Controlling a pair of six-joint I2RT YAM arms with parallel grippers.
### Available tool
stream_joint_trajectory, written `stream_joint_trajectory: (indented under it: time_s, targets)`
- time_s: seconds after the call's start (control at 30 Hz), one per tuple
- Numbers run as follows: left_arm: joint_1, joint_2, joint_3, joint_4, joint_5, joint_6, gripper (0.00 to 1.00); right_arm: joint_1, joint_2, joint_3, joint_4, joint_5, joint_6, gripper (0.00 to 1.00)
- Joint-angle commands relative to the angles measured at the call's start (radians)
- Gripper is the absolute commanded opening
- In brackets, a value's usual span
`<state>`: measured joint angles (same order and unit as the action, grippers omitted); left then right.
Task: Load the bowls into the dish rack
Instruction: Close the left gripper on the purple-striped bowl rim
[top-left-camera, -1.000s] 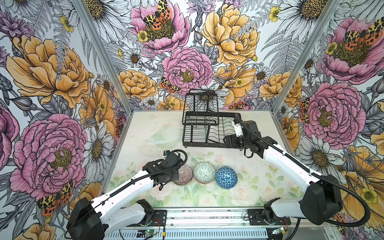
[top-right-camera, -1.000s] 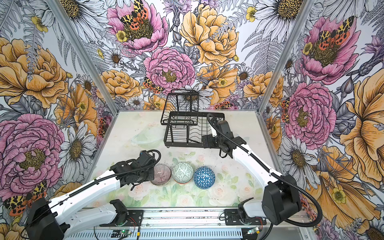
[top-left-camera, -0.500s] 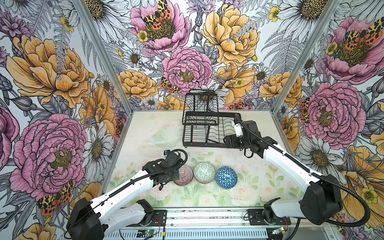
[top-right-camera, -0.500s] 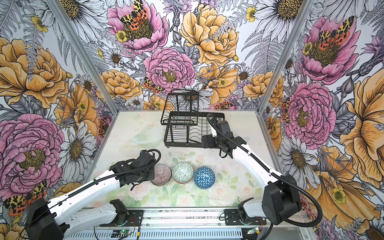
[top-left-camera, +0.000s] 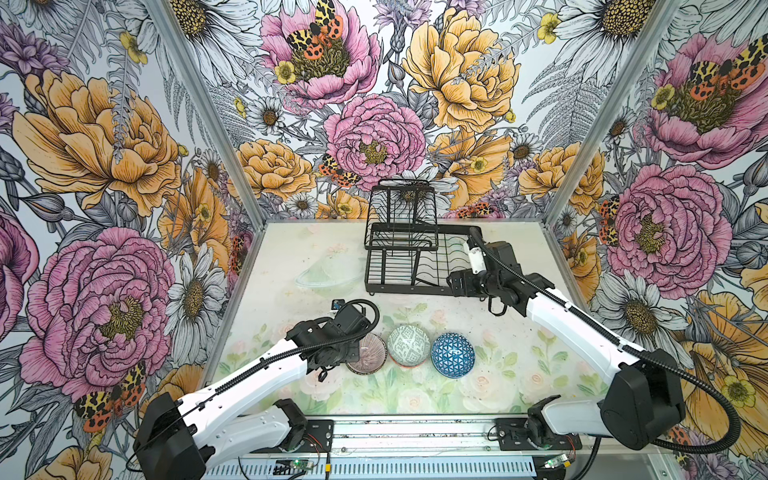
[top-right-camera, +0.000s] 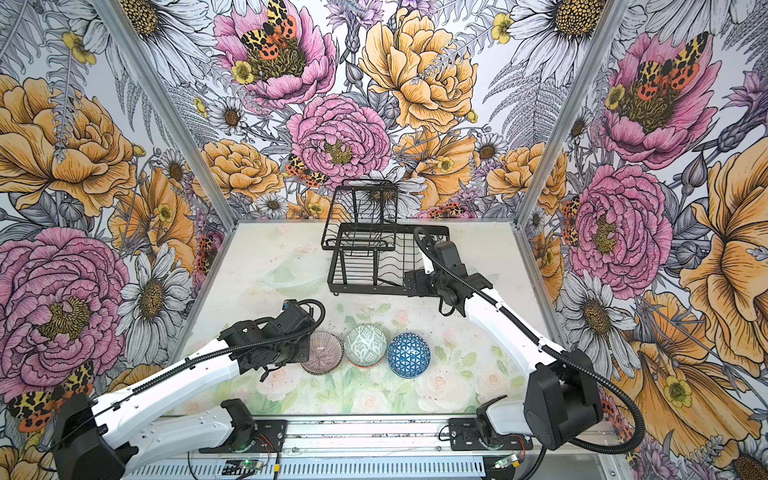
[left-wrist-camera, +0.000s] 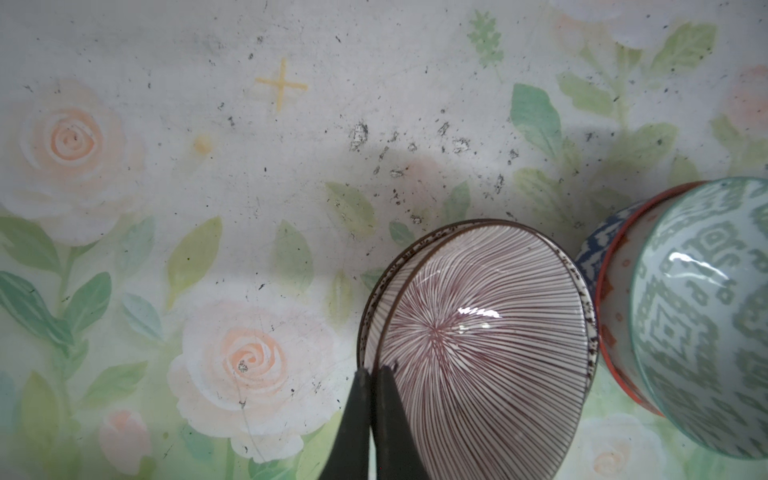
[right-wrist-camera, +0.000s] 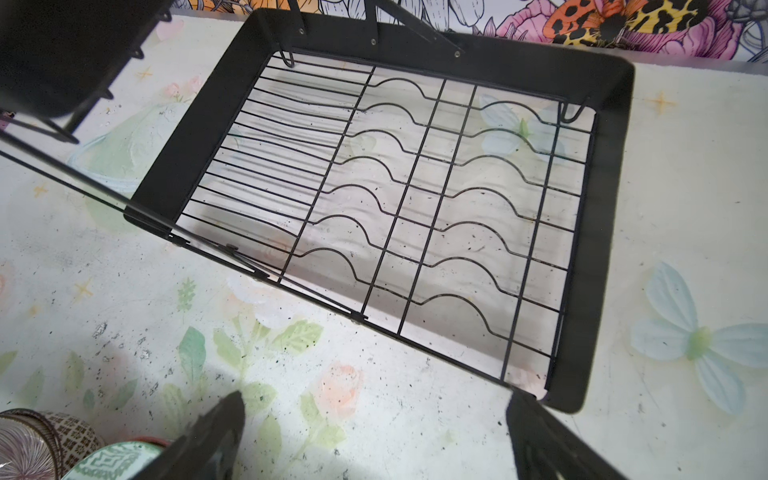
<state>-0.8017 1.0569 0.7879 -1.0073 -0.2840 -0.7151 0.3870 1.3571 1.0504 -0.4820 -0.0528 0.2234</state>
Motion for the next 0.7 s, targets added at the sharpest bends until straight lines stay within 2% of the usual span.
stream_joint_trajectory:
  time_s: [0.0, 0.07, 0.2, 0.3, 0.43, 0.67]
  targets:
    - [-0.013, 0.020, 0.044, 0.010, -0.031, 0.022, 0.00, 0.004, -0.021, -0.014, 0.006, 0.012, -0.003, 1.00]
    - [-0.014, 0.031, 0.046, 0.010, -0.028, 0.024, 0.03, 0.004, -0.023, -0.016, 0.006, 0.014, -0.003, 0.99]
    - [-0.016, 0.042, 0.044, 0.008, -0.025, 0.022, 0.20, 0.004, -0.028, -0.021, 0.006, 0.016, -0.003, 1.00]
    - [-0.016, 0.045, 0.046, 0.005, -0.024, 0.019, 0.27, 0.004, -0.029, -0.023, 0.006, 0.016, -0.004, 1.00]
    - [-0.016, 0.051, 0.043, 0.004, -0.014, 0.013, 0.30, 0.004, -0.029, -0.023, 0.006, 0.018, -0.005, 0.99]
    - [-0.016, 0.065, 0.016, 0.007, -0.017, -0.024, 0.30, 0.004, -0.024, -0.023, 0.006, 0.018, -0.004, 0.99]
